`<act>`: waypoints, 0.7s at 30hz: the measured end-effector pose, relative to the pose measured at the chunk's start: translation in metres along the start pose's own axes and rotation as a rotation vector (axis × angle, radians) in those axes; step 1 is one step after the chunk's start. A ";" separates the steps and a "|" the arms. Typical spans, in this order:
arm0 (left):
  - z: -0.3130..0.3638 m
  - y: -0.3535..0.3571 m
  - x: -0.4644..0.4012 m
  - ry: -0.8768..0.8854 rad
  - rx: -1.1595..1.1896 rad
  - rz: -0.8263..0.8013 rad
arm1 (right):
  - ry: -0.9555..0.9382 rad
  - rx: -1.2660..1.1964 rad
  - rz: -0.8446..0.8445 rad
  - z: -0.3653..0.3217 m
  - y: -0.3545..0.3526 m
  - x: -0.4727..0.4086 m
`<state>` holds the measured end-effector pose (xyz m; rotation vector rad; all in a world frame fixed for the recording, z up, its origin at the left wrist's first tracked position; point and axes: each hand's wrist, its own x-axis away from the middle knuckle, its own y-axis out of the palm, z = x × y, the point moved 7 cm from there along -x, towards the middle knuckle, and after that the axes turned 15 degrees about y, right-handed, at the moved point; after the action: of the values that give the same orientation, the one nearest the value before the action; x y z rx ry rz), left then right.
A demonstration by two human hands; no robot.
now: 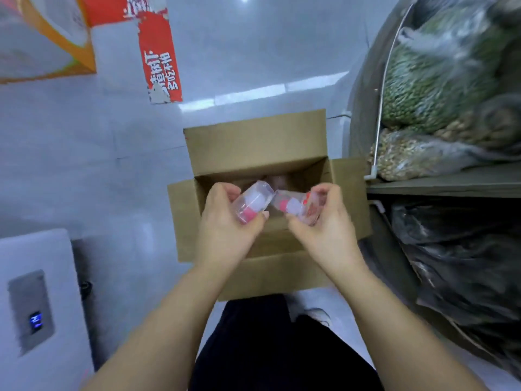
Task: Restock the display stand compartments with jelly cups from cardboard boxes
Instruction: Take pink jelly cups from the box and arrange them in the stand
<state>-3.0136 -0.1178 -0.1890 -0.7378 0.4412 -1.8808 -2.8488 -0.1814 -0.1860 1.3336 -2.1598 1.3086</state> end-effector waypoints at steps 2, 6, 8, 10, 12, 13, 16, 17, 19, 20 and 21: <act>0.068 -0.051 0.021 0.148 -0.033 0.015 | -0.056 -0.054 0.028 -0.046 -0.048 0.052; 0.207 -0.139 0.057 0.357 -0.034 -0.027 | -0.177 -0.105 0.043 -0.139 -0.151 0.155; 0.275 -0.171 0.075 0.469 -0.007 -0.051 | -0.204 -0.166 0.078 -0.172 -0.202 0.202; 0.335 -0.188 0.096 0.568 0.041 -0.076 | -0.241 -0.226 0.124 -0.191 -0.249 0.247; 0.386 -0.199 0.111 0.631 0.082 -0.098 | -0.263 -0.279 0.179 -0.202 -0.291 0.283; 0.410 -0.201 0.118 0.674 0.107 -0.114 | -0.266 -0.294 0.212 -0.204 -0.311 0.299; 0.480 -0.200 0.145 0.846 0.186 -0.174 | -0.271 -0.356 0.301 -0.196 -0.365 0.344; 0.503 -0.196 0.155 0.913 0.195 -0.195 | -0.276 -0.374 0.337 -0.190 -0.382 0.358; 0.545 -0.180 0.178 1.036 0.219 -0.259 | -0.275 -0.418 0.400 -0.174 -0.415 0.383; 0.563 -0.169 0.190 1.078 0.245 -0.308 | -0.268 -0.453 0.427 -0.166 -0.431 0.393; 0.580 -0.158 0.201 1.113 0.273 -0.355 | -0.261 -0.489 0.456 -0.158 -0.446 0.403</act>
<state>-2.7935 -0.2211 0.3964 0.5252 0.7347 -2.5103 -2.7293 -0.3523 0.3996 0.8838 -2.8390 0.6657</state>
